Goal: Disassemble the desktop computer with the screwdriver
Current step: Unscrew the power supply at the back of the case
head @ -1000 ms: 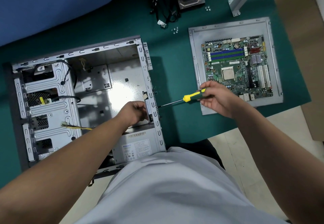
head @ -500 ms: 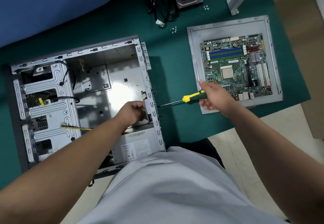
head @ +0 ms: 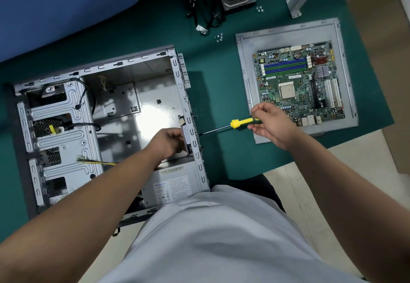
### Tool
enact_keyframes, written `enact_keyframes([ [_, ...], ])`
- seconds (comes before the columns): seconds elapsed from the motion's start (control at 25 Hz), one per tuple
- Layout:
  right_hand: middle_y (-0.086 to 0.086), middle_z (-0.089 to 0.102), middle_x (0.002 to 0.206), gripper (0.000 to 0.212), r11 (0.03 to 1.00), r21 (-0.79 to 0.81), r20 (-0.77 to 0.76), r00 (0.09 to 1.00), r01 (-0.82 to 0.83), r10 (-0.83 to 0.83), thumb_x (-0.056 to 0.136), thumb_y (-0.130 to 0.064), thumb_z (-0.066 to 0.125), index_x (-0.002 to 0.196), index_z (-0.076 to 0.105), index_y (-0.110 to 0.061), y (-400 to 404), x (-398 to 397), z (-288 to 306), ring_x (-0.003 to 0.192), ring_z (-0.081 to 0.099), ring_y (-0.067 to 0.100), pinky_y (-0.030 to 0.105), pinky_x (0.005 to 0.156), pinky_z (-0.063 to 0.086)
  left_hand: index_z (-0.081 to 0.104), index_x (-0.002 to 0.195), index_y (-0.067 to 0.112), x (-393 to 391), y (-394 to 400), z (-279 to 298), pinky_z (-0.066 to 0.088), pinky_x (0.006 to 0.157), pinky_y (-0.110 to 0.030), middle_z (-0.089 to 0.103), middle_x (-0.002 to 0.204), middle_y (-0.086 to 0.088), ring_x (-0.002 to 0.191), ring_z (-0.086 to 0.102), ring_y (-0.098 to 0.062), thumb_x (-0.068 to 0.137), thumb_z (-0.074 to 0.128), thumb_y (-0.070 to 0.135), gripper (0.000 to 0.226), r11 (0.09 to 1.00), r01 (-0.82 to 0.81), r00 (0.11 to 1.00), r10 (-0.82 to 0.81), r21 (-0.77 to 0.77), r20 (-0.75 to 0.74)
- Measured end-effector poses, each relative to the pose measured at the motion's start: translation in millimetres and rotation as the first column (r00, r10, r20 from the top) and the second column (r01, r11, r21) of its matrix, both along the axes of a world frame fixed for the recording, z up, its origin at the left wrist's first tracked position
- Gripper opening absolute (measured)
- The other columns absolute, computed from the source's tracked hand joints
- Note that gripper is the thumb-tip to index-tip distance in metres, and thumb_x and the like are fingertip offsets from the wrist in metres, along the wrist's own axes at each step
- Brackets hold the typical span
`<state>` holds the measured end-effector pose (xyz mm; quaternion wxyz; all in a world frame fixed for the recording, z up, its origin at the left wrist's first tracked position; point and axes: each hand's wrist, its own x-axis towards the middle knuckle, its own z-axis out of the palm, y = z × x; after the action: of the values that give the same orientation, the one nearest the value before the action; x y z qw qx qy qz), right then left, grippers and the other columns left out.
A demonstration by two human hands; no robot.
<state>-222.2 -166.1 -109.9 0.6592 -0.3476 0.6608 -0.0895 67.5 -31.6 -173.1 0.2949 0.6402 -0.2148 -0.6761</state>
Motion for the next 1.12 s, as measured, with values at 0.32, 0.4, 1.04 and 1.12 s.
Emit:
enact_keyframes([
  [0.32,0.017,0.068,0.103,0.018,0.988,0.076,0.128,0.982,0.132,-0.141,0.095,0.009,0.05,0.089,0.059,-0.006,-1.7,-2.3,-1.2,0.071,0.065,0.026,0.03,0.072,0.057,0.078,0.054,0.027,-2.6,-0.2,4.6,0.054,0.054,-0.025,0.073,0.061,0.004,0.051,0.068,-0.01,0.088,0.043,-0.03,0.075,1.0,0.0,1.0,0.0,0.016,0.01],
  [0.4,0.016,0.067,0.102,0.02,0.986,0.075,0.132,0.979,0.145,-0.155,0.095,0.01,0.049,0.088,0.058,-0.006,-1.4,-2.6,-1.9,0.071,0.064,0.026,0.03,0.072,0.057,0.078,0.054,0.029,-2.8,-0.4,5.4,0.053,0.062,-0.031,0.073,0.062,0.006,0.052,0.067,-0.009,0.089,0.045,-0.029,0.076,0.999,0.005,0.999,-0.006,0.035,0.035],
  [1.04,0.006,0.065,0.092,0.027,0.978,-0.21,-0.094,0.995,-0.004,-0.016,0.088,0.001,0.069,0.084,0.055,-0.021,29.7,12.0,-16.9,0.065,0.061,0.01,0.025,0.062,0.049,0.076,0.05,0.019,-7.6,-3.7,26.4,0.042,0.052,-0.026,0.069,0.054,-0.005,0.044,0.064,-0.015,0.088,0.038,-0.03,0.073,0.997,-0.052,0.997,0.056,0.064,-0.056],
  [1.12,-0.002,0.059,0.081,0.028,0.905,-0.301,-0.324,0.925,-0.301,0.199,0.086,-0.014,0.075,0.079,0.052,-0.028,39.3,18.6,-22.8,0.057,0.052,0.006,0.023,0.052,0.041,0.075,0.049,0.017,-8.0,-3.4,27.4,0.038,0.057,-0.029,0.068,0.054,-0.006,0.043,0.063,-0.015,0.089,0.039,-0.03,0.071,0.997,-0.038,0.999,0.04,0.062,-0.035],
])
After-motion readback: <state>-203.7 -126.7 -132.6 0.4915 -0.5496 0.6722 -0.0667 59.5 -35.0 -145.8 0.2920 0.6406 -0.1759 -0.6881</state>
